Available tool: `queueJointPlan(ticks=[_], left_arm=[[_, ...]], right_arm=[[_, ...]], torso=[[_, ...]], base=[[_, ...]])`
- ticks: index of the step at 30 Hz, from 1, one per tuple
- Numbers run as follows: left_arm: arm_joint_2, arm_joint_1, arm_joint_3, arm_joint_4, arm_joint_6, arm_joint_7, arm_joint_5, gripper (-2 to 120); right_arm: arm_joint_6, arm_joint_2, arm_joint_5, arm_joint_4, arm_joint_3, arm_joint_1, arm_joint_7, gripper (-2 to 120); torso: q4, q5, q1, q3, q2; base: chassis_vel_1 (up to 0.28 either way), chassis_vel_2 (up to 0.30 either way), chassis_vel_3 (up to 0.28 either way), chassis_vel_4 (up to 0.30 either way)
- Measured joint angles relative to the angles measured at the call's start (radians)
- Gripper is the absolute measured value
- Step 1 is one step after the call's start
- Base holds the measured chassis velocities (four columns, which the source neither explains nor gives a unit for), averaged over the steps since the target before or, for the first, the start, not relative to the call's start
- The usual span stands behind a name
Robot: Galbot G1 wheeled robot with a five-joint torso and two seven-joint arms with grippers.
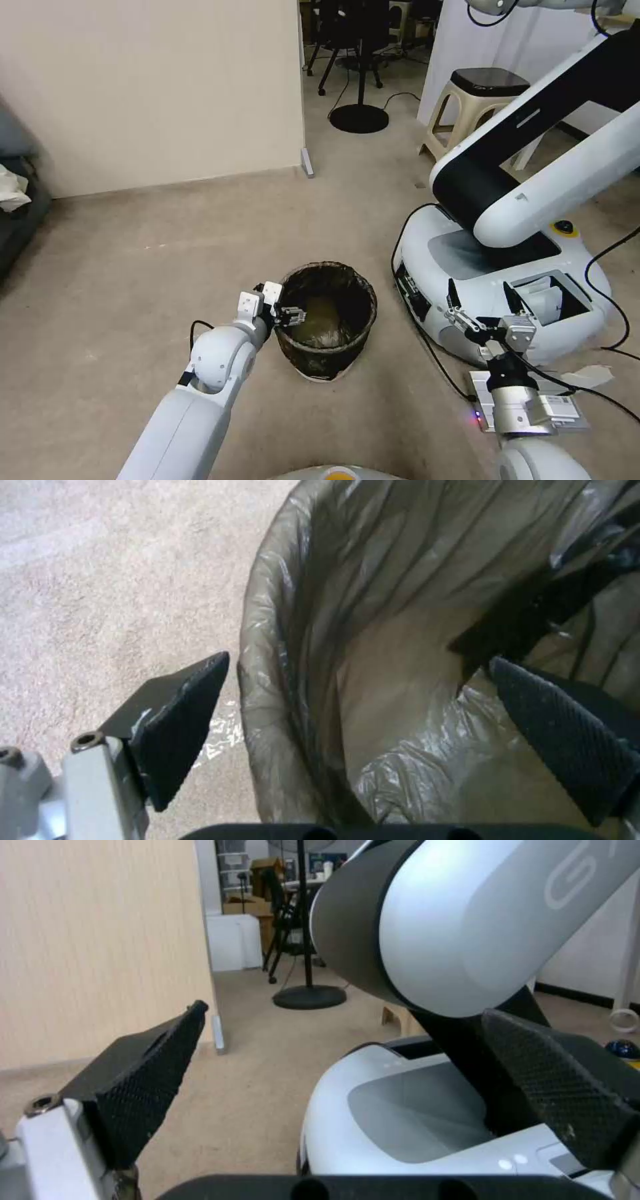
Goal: Pick up the trash can from the floor.
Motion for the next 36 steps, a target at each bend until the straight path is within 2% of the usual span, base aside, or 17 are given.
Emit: queueJointPlan(ticks=[12,15,18,19,22,27,31,36], left_arm=[[-0.012,-0.041,0.026,0.061,-0.001,-0.025,-0.001,94],[-0.013,-0.043,0.027,0.065,-0.002,-0.028,-0.001,87],[-0.011,-0.042,0.025,0.066,-0.002,-0.031,-0.001,74],[-0.011,-0.042,0.025,0.066,-0.002,-0.031,-0.001,74],[-0.007,-0.034,0.015,0.063,-0.003,-0.032,0.000,56],[-0.004,-0.027,0.009,0.061,-0.003,-0.032,0.001,43],[-0.001,-0.016,-0.002,0.058,-0.003,-0.032,0.003,25],[-0.001,-0.011,-0.009,0.055,-0.003,-0.032,0.004,15]], right_arm=[[0.000,-0.004,0.009,-0.011,0.013,0.009,0.001,100],[0.000,-0.003,0.009,-0.014,0.013,0.012,0.002,100],[0.000,-0.002,0.009,-0.016,0.012,0.014,0.002,100],[0.000,-0.002,0.009,-0.016,0.012,0.014,0.002,100],[0.003,0.000,0.008,-0.016,0.009,0.014,0.002,100],[0.007,0.002,0.006,-0.016,0.006,0.010,0.002,100],[0.012,0.005,0.002,-0.016,0.002,0.005,0.002,100],[0.015,0.007,0.000,-0.016,0.000,0.003,0.002,100]], torso=[[0.0000,0.0001,0.000,0.000,0.000],[0.0000,0.0002,0.000,0.000,0.000],[0.0000,0.0002,0.000,0.000,0.000],[0.0000,0.0002,0.000,0.000,0.000],[0.0001,0.0001,0.000,0.000,0.000],[0.0001,0.0000,0.000,0.000,0.000],[0.0000,0.0000,0.000,0.000,0.000],[0.0000,0.0000,0.000,0.000,0.000]], base=[[0.000,0.000,0.000,0.000],[0.000,0.000,0.000,0.000],[0.000,0.000,0.000,0.000],[0.000,0.000,0.000,0.000],[0.000,0.000,0.000,0.000],[0.000,0.000,0.000,0.000],[0.000,0.000,0.000,0.000],[0.000,0.000,0.000,0.000]])
